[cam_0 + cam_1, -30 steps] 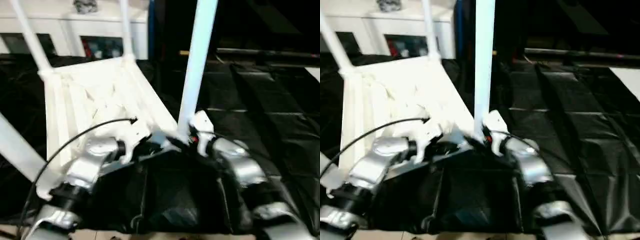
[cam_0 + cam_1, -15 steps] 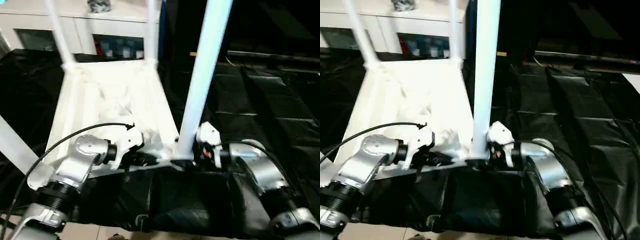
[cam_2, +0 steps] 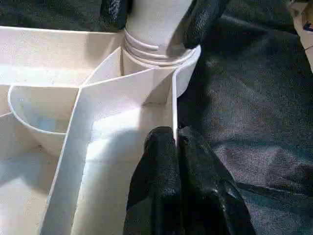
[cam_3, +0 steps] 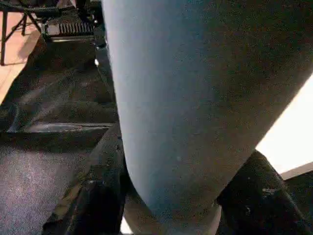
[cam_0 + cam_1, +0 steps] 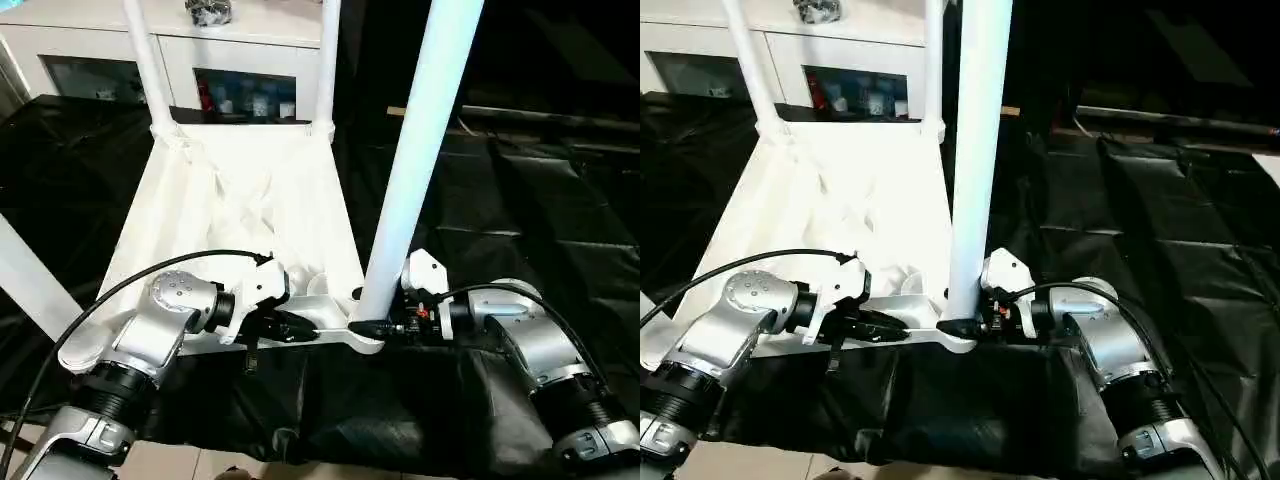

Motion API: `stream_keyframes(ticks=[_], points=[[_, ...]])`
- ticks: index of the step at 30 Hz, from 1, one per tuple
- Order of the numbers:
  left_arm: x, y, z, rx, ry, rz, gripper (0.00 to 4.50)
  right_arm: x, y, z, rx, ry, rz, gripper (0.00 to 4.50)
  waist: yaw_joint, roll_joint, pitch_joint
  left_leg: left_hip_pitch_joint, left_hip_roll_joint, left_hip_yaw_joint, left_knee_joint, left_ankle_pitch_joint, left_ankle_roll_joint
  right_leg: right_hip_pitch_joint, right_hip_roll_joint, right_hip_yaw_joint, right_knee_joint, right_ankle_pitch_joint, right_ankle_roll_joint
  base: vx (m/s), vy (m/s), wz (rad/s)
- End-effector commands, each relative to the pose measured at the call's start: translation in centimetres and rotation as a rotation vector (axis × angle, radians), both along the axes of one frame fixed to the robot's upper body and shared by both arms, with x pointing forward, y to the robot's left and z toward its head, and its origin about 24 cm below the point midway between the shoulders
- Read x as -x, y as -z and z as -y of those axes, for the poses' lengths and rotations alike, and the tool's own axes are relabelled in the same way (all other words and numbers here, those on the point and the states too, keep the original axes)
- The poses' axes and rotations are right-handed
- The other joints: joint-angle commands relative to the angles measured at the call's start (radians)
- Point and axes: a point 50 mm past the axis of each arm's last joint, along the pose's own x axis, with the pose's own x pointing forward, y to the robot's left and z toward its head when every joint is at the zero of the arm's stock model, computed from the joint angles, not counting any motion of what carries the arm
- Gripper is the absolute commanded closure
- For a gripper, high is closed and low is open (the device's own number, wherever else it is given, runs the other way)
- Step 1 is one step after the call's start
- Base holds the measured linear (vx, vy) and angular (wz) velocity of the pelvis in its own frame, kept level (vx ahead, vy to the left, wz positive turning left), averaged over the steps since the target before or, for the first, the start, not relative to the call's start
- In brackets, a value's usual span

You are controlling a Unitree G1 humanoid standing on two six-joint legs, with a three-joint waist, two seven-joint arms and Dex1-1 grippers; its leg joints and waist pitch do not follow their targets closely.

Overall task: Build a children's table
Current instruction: Rotate leg to tighten

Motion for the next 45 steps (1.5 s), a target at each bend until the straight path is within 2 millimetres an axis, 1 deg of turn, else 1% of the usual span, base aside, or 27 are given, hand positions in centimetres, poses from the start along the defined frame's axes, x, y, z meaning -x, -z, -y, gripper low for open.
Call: stream_keyframes(ticks=[1, 7, 8, 9, 12, 14, 15, 16, 18, 19, 20, 21, 22, 23, 24, 25, 26, 27, 28, 29, 30, 31, 32, 33, 34, 36, 45], points=[[-0.6, -1.2, 1.3, 0.040, 0.007, 0.077, 4.50, 1.4, 1.3, -1.8, 0.012, -0.112, -0.068, 2.38, -0.007, -0.004, -0.058, 0.012, 0.024, 0.001, -0.073, -0.238, 0.036, 0.047, -0.056, 0.043, -0.079, -0.317, -0.173, 0.000, 0.000, 0.00], [-1.5, -1.6, 2.1, 0.068, -0.105, 0.133, 4.50, 1.5, 2.0, -2.4, -0.060, -0.012, -0.087, 2.51, -0.006, -0.007, -0.052, 0.019, 0.024, 0.000, -0.076, -0.301, 0.019, 0.039, -0.058, 0.043, -0.092, -0.411, -0.153, 0.000, 0.000, 0.00], [-1.8, -1.5, 2.8, 0.072, -0.154, 0.149, 4.50, 1.4, 2.5, -2.9, -0.072, 0.045, -0.091, 2.51, -0.007, -0.007, -0.048, 0.026, 0.024, -0.001, -0.077, -0.332, 0.008, 0.032, -0.059, 0.042, -0.100, -0.470, -0.140, 0.000, 0.000, 0.00], [-2.0, -1.5, 3.3, 0.073, -0.187, 0.158, 4.50, 1.4, 2.8, -3.1, -0.077, 0.082, -0.093, 2.52, -0.009, -0.013, -0.048, 0.026, 0.023, -0.002, -0.076, -0.343, 0.006, 0.032, -0.059, 0.040, -0.103, -0.497, -0.132, 0.000, 0.000, 0.00], [-2.4, -1.5, 4.1, 0.081, -0.251, 0.167, 4.50, 0.9, 3.4, -3.7, -0.081, 0.186, -0.093, 2.53, -0.017, -0.010, -0.041, 0.027, 0.019, -0.010, -0.078, -0.388, -0.010, 0.028, -0.063, 0.031, -0.120, -0.629, -0.080, 0.000, 0.000, 0.00], [-2.9, -1.4, 5.7, 0.095, -0.347, 0.171, 4.50, 0.0, 4.3, -4.8, -0.085, 0.395, -0.112, 2.54, -0.026, -0.011, -0.036, 0.031, 0.015, -0.014, -0.076, -0.428, -0.019, 0.024, -0.064, 0.021, -0.135, -0.706, -0.045, 0.000, 0.000, 0.00], [-2.9, -1.4, 5.7, 0.095, -0.347, 0.171, 4.50, 0.0, 4.3, -4.8, -0.085, 0.395, -0.112, 2.54, -0.038, -0.009, -0.037, 0.036, 0.013, -0.020, -0.076, -0.458, -0.026, 0.024, -0.064, 0.010, -0.144, -0.728, -0.035, 0.000, 0.000, 0.00], [-3.1, -1.4, 6.2, 0.097, -0.369, 0.172, 4.50, -0.3, 4.5, -5.1, -0.080, 0.461, -0.119, 2.54, -0.047, -0.010, -0.041, 0.031, 0.010, -0.027, -0.077, -0.468, -0.027, 0.037, -0.064, -0.004, -0.149, -0.734, -0.019, 0.000, 0.000, 0.00], [-3.1, -1.4, 7.4, 0.103, -0.384, 0.170, 4.50, -1.0, 4.7, -6.0, -0.081, 0.569, -0.131, 2.54, -0.059, 0.003, -0.039, 0.034, 0.016, -0.032, -0.083, -0.496, -0.023, 0.041, -0.066, -0.018, -0.158, -0.703, -0.023, 0.000, 0.000, 0.00], [-3.0, -1.4, 8.2, 0.106, -0.381, 0.170, 4.50, -1.5, 4.5, -6.9, -0.086, 0.622, -0.129, 2.54, -0.078, 0.005, -0.035, 0.037, 0.019, -0.038, -0.089, -0.556, -0.023, 0.047, -0.063, -0.042, -0.166, -0.679, -0.023, -0.036, 0.058, -0.12], [-2.9, -1.4, 8.7, 0.108, -0.372, 0.173, 4.50, -1.8, 4.1, -7.7, -0.094, 0.634, -0.111, 2.54, -0.090, 0.022, -0.031, 0.039, 0.029, -0.049, -0.102, -0.639, -0.031, 0.059, -0.060, -0.063, -0.165, -0.641, -0.021, -0.035, 0.068, -0.16], [-2.9, -1.4, 8.9, 0.108, -0.366, 0.175, 4.50, -2.0, 3.9, -8.0, -0.102, 0.638, -0.105, 2.54, -0.098, 0.027, -0.029, 0.033, 0.039, -0.056, -0.118, -0.698, -0.038, 0.072, -0.056, -0.071, -0.152, -0.594, -0.027, -0.035, 0.068, -0.16], [-2.8, -1.5, 9.0, 0.108, -0.344, 0.182, 4.50, -2.3, 3.5, -8.3, -0.133, 0.636, -0.102, 2.54, -0.097, 0.035, -0.025, 0.002, 0.063, -0.065, -0.164, -0.797, -0.045, 0.112, -0.046, -0.060, -0.080, -0.469, -0.048, -0.077, 0.050, -0.11], [-2.7, -1.6, 8.9, 0.106, -0.329, 0.186, 4.50, -2.4, 3.0, -8.4, -0.168, 0.624, -0.111, 1.85, -0.061, 0.044, -0.025, -0.032, 0.082, -0.037, -0.223, -0.894, -0.051, 0.141, -0.029, -0.042, 0.049, -0.288, -0.078, -0.069, -0.017, 0.13], [-2.7, -1.6, 8.6, 0.105, -0.324, 0.191, 4.50, -2.5, 2.8, -8.3, -0.186, 0.615, -0.117, 1.85, -0.046, 0.032, -0.020, -0.018, 0.079, -0.014, -0.230, -0.883, -0.038, 0.115, -0.023, -0.020, 0.064, -0.246, -0.072, -0.069, -0.017, 0.13], [-2.7, -1.7, 8.4, 0.104, -0.315, 0.197, 4.50, -2.5, 2.7, -8.2, -0.195, 0.610, -0.121, 1.85, -0.058, -0.040, -0.026, 0.079, 0.009, -0.003, -0.095, -0.685, -0.029, 0.000, -0.059, 0.030, -0.092, -0.658, -0.026, 0.067, -0.105, 0.22], [-2.7, -1.7, 8.0, 0.098, -0.307, 0.200, 4.50, -2.6, 2.6, -7.9, -0.201, 0.600, -0.123, 1.65, -0.060, -0.050, -0.021, 0.112, -0.032, -0.008, 0.072, -0.381, -0.003, -0.052, -0.147, 0.027, -0.212, -1.114, 0.014, 0.101, -0.071, -0.27], [-2.7, -1.7, 7.7, 0.093, -0.309, 0.198, 4.50, -2.5, 2.6, -7.6, -0.196, 0.593, -0.118, 1.49, -0.055, -0.043, -0.026, 0.042, -0.016, -0.029, 0.041, -0.256, 0.017, 0.029, -0.177, 0.050, -0.185, -1.093, 0.011, 0.101, -0.071, -0.27], [-2.8, -1.6, 7.5, 0.089, -0.315, 0.198, 4.50, -2.5, 2.6, -7.4, -0.188, 0.591, -0.111, 1.49, -0.030, -0.006, -0.042, -0.022, 0.018, -0.050, -0.062, -0.176, -0.014, 0.092, -0.130, 0.037, -0.119, -0.785, -0.020, 0.106, 0.022, -0.43], [-2.8, -1.6, 7.0, 0.084, -0.312, 0.198, 4.50, -2.5, 2.6, -7.0, -0.182, 0.574, -0.105, 1.34, -0.045, -0.002, -0.055, 0.007, 0.025, -0.043, -0.073, -0.197, -0.020, 0.059, -0.076, 0.020, -0.083, -0.463, -0.079, 0.096, -0.001, -0.06], [-2.9, -1.6, 6.7, 0.078, -0.311, 0.198, 4.50, -2.5, 2.6, -6.6, -0.178, 0.563, -0.100, 1.28, -0.046, 0.000, -0.060, 0.012, 0.024, -0.039, -0.072, -0.179, -0.018, 0.060, -0.067, 0.021, -0.069, -0.323, -0.115, 0.096, -0.001, -0.06], [-2.9, -1.6, 6.2, 0.070, -0.305, 0.202, 4.50, -2.4, 2.6, -6.1, -0.166, 0.547, -0.089, 1.28, -0.045, -0.002, -0.058, 0.020, 0.022, -0.025, -0.073, -0.180, 0.011, 0.057, -0.061, 0.024, -0.066, -0.195, -0.178, 0.000, 0.000, 0.00], [-2.9, -1.6, 6.2, 0.070, -0.305, 0.202, 4.50, -2.4, 2.6, -6.1, -0.166, 0.547, -0.089, 1.02, -0.052, -0.004, -0.050, 0.021, 0.019, -0.014, -0.074, -0.250, 0.025, 0.051, -0.059, 0.027, -0.076, -0.248, -0.206, 0.000, 0.000, 0.00], [-2.8, -1.6, 5.5, 0.062, -0.283, 0.193, 4.50, -2.1, 2.6, -5.3, -0.125, 0.469, -0.062, 0.92, -0.053, -0.004, -0.051, 0.016, 0.017, -0.015, -0.075, -0.266, 0.024, 0.056, -0.061, 0.025, -0.077, -0.282, -0.205, 0.000, 0.000, 0.00], [-2.8, -1.6, 5.4, 0.061, -0.277, 0.193, 4.50, -2.0, 2.6, -5.2, -0.119, 0.460, -0.057, 0.89, -0.050, -0.002, -0.056, 0.012, 0.018, -0.013, -0.075, -0.259, 0.026, 0.063, -0.065, 0.024, -0.082, -0.315, -0.192, 0.000, 0.000, 0.00], [-2.3, -1.7, 4.3, 0.040, -0.201, 0.180, 4.50, -1.5, 2.3, -3.6, -0.066, 0.341, -0.015, 0.89, -0.049, -0.004, -0.054, 0.011, 0.021, -0.011, -0.076, -0.246, 0.033, 0.060, -0.067, 0.027, -0.086, -0.318, -0.182, 0.000, 0.000, 0.00], [-1.4, -1.8, 1.8, 0.008, -0.042, 0.143, 4.50, -0.9, 1.4, -1.2, -0.003, 0.112, 0.013, 0.89, -0.045, 0.000, -0.058, 0.014, 0.027, -0.004, -0.071, -0.180, 0.060, 0.063, -0.065, 0.027, -0.066, -0.160, -0.243, 0.000, 0.000, 0.00]])
